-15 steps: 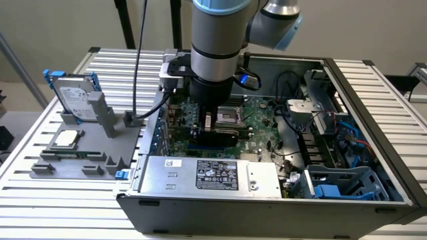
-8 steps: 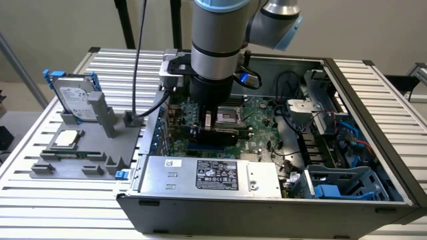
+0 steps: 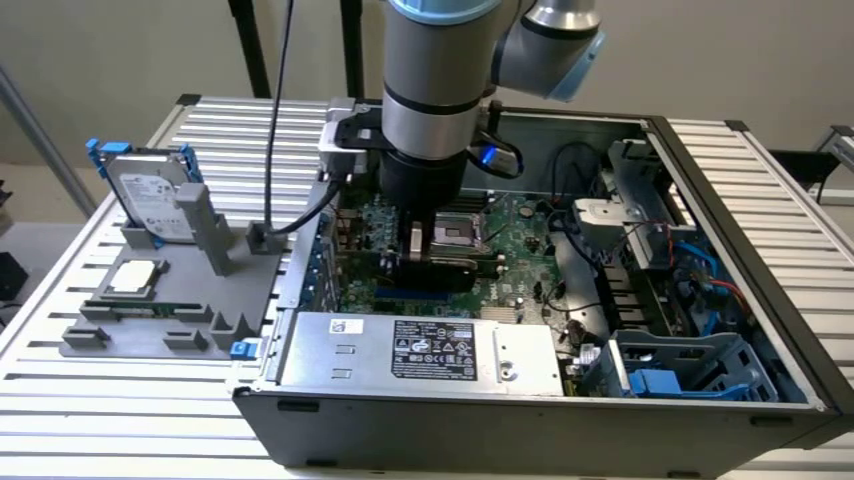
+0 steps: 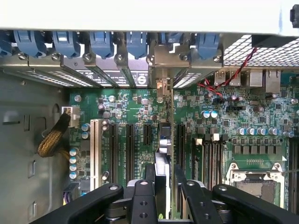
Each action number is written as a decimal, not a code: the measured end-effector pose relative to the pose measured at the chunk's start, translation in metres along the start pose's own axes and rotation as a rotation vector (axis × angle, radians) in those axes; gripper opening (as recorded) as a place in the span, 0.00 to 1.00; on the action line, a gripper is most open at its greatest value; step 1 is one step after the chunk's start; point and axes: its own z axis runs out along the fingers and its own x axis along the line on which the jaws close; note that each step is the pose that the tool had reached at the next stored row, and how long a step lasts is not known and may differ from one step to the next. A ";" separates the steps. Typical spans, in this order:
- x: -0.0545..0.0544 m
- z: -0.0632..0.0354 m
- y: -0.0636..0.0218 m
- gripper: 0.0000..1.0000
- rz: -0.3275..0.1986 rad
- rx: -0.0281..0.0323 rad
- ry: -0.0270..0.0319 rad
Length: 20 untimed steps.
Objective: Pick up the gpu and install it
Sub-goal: 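Insert the gpu into the slot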
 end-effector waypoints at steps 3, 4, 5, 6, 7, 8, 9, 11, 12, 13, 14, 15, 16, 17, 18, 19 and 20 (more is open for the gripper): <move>0.000 0.0008 0.0000 0.27 0.000 -0.0002 0.0002; 0.000 0.0010 0.0000 0.27 0.000 -0.0002 0.0001; 0.000 0.0012 0.0000 0.27 0.000 -0.0004 0.0000; 0.000 0.0016 0.0000 0.27 0.000 -0.0006 0.0000; 0.000 0.0020 -0.0001 0.27 0.000 -0.0007 0.0001; 0.000 0.0024 -0.0001 0.27 0.000 -0.0010 0.0004; 0.000 0.0027 -0.0001 0.27 0.000 -0.0014 0.0009; 0.000 0.0034 -0.0001 0.27 0.000 -0.0025 0.0014; 0.000 0.0036 -0.0002 0.27 0.000 -0.0034 0.0016; 0.000 0.0038 -0.0002 0.27 0.000 -0.0045 0.0017; 0.000 0.0039 -0.0002 0.27 0.000 -0.0058 0.0016; 0.000 0.0039 -0.0002 0.27 0.000 -0.0075 0.0015; 0.000 0.0039 -0.0002 0.27 0.000 -0.0087 0.0015; 0.000 0.0039 -0.0002 0.27 0.000 -0.0095 0.0015; 0.000 0.0040 -0.0002 0.27 0.000 -0.0101 0.0014; 0.000 0.0039 -0.0002 0.27 0.000 -0.0108 0.0013; -0.001 0.0037 -0.0003 0.27 0.000 -0.0114 0.0013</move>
